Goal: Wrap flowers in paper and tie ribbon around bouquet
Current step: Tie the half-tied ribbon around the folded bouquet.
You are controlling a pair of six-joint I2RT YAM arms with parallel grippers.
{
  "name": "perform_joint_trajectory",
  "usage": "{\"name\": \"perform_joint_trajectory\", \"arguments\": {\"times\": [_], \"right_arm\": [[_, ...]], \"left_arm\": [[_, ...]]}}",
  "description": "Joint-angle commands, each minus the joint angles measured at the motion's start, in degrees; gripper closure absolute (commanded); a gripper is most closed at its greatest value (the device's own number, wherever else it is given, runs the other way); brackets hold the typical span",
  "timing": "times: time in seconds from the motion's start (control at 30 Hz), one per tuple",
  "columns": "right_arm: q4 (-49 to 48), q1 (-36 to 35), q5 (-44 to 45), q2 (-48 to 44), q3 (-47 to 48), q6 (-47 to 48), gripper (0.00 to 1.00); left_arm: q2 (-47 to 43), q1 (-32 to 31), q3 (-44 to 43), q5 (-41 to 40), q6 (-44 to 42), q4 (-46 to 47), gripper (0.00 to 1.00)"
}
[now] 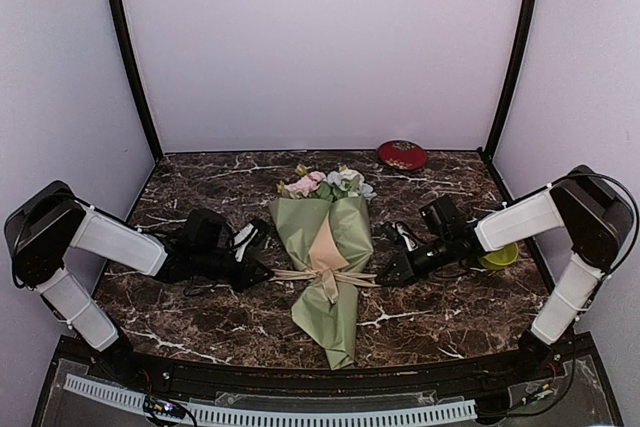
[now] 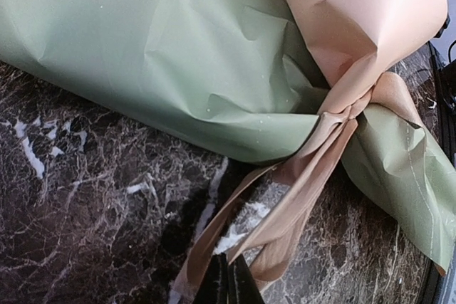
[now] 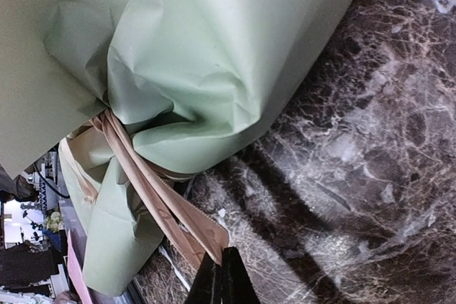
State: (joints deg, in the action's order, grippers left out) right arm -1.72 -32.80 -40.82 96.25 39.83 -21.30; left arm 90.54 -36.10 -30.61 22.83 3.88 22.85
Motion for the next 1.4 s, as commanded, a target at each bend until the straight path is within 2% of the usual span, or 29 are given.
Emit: {"name": "perform_joint_trajectory", "arguments": {"times": [0.0,0.5,1.37], "right_arm": [[5.66,3.55,5.81,2.22,-2.74,0.97,1.00],[5.47,4.10,6.66,6.96,-3.97,1.02,1.00],[5.43,4.19,5.93,6.28,-4.90,1.40,1.00]], "left_arm": [[0.51,3.48,1.49,-6.13,0.86,-5.18,1.00],[1.42,3.75,1.80,-6.55,0.90,-5.32,1.00],[0.01,4.27,2.86,-6.81,1.00,-4.72,1.00]]}}
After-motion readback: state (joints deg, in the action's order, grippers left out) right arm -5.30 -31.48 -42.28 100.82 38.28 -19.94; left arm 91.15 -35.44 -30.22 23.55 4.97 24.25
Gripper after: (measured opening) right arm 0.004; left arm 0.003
